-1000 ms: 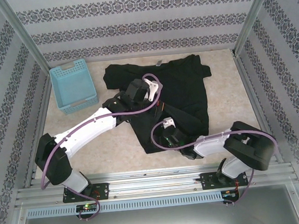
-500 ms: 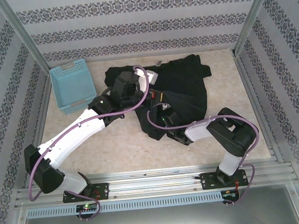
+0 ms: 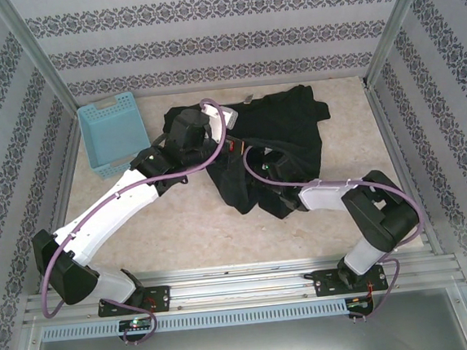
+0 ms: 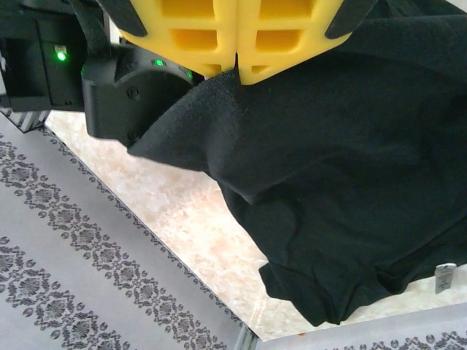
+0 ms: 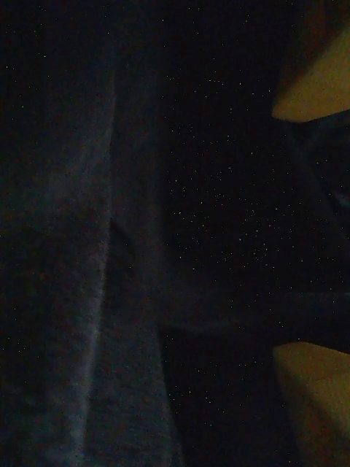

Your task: Fold the inside-out t-shirt

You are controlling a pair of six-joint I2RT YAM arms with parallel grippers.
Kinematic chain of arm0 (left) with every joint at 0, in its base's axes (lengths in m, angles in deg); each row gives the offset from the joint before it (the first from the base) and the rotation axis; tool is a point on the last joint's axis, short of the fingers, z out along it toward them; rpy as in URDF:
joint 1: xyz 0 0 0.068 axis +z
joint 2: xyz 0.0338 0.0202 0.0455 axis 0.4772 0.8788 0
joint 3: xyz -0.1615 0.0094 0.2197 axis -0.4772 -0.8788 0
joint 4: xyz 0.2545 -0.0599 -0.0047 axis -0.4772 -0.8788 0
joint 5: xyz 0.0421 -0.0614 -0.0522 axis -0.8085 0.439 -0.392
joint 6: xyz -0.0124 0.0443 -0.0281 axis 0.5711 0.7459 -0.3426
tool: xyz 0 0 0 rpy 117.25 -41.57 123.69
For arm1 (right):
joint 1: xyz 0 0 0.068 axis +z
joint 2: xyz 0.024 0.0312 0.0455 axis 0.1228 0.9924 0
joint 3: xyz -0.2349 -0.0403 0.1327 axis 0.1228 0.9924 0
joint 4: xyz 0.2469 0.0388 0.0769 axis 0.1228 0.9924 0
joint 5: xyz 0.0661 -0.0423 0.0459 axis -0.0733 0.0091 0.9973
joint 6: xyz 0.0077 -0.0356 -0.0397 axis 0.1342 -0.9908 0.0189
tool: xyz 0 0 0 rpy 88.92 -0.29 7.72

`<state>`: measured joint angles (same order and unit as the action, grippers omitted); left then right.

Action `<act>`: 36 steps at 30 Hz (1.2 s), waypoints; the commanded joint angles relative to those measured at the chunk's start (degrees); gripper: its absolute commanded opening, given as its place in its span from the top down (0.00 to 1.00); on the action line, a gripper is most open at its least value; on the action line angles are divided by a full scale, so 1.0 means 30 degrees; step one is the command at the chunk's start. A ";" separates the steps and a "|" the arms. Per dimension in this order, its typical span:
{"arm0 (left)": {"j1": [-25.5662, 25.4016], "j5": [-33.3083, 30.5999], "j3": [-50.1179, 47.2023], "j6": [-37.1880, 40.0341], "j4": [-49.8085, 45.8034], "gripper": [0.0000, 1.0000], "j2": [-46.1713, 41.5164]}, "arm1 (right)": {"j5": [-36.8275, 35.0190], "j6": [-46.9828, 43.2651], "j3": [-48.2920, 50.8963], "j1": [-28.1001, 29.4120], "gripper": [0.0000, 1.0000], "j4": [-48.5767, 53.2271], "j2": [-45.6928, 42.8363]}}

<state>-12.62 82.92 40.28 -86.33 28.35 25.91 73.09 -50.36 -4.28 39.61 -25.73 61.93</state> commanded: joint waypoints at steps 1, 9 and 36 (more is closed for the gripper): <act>0.0145 0.1464 0.0173 0.0037 0.0555 1.00 -0.0723 | -0.0757 0.0247 -0.1249 -0.0821 0.20 0.1121 0.0369; 0.0143 0.2218 0.1229 -0.1285 0.1572 1.00 -0.1345 | -0.2182 0.0150 -0.5317 -0.1066 0.20 0.3086 0.3571; -0.0062 0.3663 0.5538 -0.3799 0.4622 1.00 0.0172 | -0.7441 0.2527 -2.0954 -0.0482 0.02 2.1870 1.3227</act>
<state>-12.32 93.00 54.31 -97.54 38.43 27.34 54.75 -44.05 -62.86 37.29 27.71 98.72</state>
